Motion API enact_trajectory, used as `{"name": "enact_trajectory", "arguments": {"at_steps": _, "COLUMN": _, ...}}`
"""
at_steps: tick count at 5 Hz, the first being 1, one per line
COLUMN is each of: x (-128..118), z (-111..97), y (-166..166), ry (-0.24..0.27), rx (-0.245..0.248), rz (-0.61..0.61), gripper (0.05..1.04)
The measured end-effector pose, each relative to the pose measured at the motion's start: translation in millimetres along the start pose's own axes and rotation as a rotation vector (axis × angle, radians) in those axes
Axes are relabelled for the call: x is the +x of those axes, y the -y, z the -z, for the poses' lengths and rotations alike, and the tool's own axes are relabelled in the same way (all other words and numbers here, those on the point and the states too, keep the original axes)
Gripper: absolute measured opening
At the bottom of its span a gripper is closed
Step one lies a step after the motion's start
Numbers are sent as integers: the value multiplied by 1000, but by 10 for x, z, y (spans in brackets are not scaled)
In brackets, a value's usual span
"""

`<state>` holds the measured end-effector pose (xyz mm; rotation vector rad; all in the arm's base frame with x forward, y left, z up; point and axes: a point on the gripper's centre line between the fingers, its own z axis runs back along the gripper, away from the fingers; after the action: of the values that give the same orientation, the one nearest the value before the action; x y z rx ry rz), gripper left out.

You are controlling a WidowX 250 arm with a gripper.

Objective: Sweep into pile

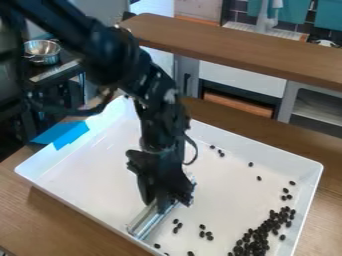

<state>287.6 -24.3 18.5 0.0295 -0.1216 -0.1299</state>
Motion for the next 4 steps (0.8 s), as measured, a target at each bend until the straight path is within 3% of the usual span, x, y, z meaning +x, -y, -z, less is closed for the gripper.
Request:
{"name": "enact_trajectory", "arguments": {"at_steps": 2, "x": 120, "z": -40, "y": 24, "ry": -17, "rx": -8, "rz": -53, "gripper": 317}}
{"name": "enact_trajectory", "arguments": {"at_steps": 4, "x": 88, "z": 106, "y": -72, "ry": -51, "rx": 46, "rz": -60, "gripper": 317}}
